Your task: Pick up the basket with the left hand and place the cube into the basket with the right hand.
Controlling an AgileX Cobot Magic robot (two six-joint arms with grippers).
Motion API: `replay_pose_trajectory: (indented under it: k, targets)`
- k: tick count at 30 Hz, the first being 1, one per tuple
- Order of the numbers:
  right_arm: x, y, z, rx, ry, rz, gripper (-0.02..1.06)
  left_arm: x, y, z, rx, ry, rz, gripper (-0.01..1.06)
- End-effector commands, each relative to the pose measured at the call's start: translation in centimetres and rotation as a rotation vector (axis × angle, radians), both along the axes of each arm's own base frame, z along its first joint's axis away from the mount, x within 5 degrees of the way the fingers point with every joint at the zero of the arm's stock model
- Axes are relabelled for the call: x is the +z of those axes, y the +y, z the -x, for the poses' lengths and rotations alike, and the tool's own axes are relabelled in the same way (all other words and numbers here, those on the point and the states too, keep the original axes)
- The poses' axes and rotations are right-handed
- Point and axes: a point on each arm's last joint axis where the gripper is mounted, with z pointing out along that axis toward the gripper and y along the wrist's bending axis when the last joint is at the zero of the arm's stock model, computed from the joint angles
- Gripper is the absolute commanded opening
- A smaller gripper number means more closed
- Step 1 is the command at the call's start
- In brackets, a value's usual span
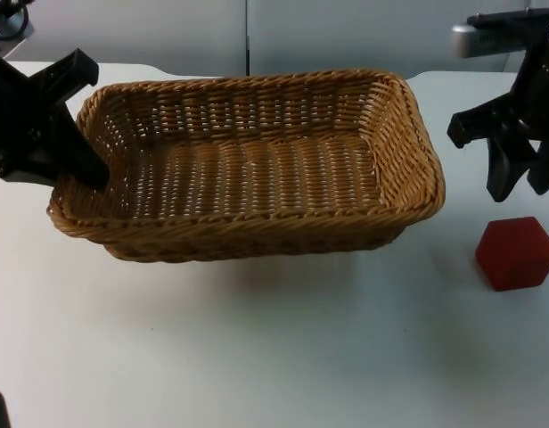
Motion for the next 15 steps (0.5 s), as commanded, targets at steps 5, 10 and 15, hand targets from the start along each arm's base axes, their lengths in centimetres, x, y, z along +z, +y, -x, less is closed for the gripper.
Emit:
replay_pose_trajectory:
  k: [5, 10, 15]
  targets:
    - [0.2, -2.1, -0.2, -0.107, 0.028, 0.016, 0.44, 0.7, -0.1, -0.2, 0.021, -0.018, 0.028, 0.00]
    - [0.2, -4.6, 0.1, -0.220, 0.123, -0.004, 0.62, 0.7, -0.1, -0.2, 0.021, -0.018, 0.028, 0.00]
    - [0.2, -4.8, 0.3, -0.228, 0.142, -0.005, 0.78, 0.7, -0.1, -0.2, 0.021, -0.018, 0.028, 0.00]
